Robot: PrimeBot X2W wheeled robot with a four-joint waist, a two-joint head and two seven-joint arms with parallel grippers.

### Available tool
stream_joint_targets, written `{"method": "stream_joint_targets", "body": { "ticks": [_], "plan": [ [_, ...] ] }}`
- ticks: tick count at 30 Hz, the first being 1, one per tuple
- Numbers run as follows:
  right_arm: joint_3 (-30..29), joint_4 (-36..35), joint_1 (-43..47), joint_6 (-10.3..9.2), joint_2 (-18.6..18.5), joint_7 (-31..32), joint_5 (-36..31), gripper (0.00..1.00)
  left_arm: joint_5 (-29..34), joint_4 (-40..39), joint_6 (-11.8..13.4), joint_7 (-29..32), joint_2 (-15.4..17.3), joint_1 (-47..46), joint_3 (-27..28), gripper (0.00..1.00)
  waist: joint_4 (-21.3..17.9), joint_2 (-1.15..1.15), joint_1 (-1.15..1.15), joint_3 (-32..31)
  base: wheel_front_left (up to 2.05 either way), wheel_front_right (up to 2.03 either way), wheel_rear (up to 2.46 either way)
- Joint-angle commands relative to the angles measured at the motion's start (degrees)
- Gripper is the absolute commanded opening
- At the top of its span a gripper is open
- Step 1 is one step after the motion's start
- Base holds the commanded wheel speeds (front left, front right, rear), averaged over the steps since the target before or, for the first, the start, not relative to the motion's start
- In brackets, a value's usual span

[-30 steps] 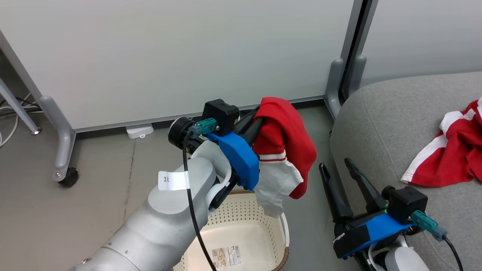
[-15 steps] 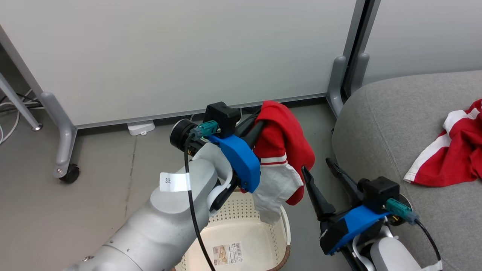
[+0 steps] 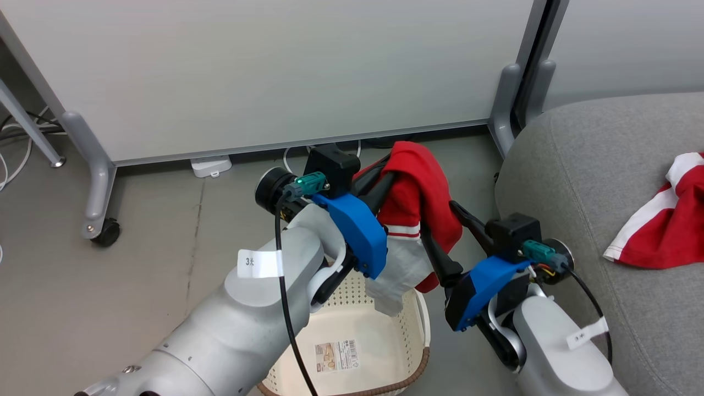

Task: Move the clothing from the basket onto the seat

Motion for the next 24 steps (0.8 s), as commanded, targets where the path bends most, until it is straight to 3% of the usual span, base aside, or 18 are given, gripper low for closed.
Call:
{"method": "stream_joint_targets", "body": {
  "ticks": [1, 17, 18, 19, 24],
  "plan": [
    [0.42, 1.58, -1.72, 0.01, 0.01, -0.68, 0.44, 1.0, -0.35, -0.19, -0.07, -0.48, -0.04, -1.28, -0.25, 0.0, 0.15, 0.0, 0.0, 0.29, 0.0, 0.0, 0.0],
    [7.66, 17.74, -12.18, 0.01, 0.01, -6.13, 8.27, 1.0, -2.06, 0.43, -0.06, -1.22, -0.02, -2.3, -2.71, 0.0, 0.84, 0.0, 0.0, 1.0, 0.0, 0.0, 0.0],
    [8.51, 18.24, -12.49, 0.01, 0.01, -6.31, 8.9, 0.11, -2.19, 0.45, -0.06, -1.29, -0.03, -2.31, -2.82, 0.0, 0.82, 0.0, 0.0, 0.95, 0.0, 0.0, 0.0],
    [9.32, 18.56, -12.85, 0.01, 0.01, -6.51, 9.29, 0.0, -2.36, 0.5, -0.06, -1.34, -0.03, -2.35, -2.93, 0.0, 0.79, 0.0, 0.0, 0.93, 0.0, 0.0, 0.0],
    [11.5, 20.56, -13.69, 0.01, 0.01, -7.5, 11.29, 0.0, -2.78, 0.99, -0.07, -1.63, -0.04, -2.48, -3.26, 0.0, 0.62, 0.0, 0.0, 0.6, 0.0, 0.0, 0.0]
  ]
}}
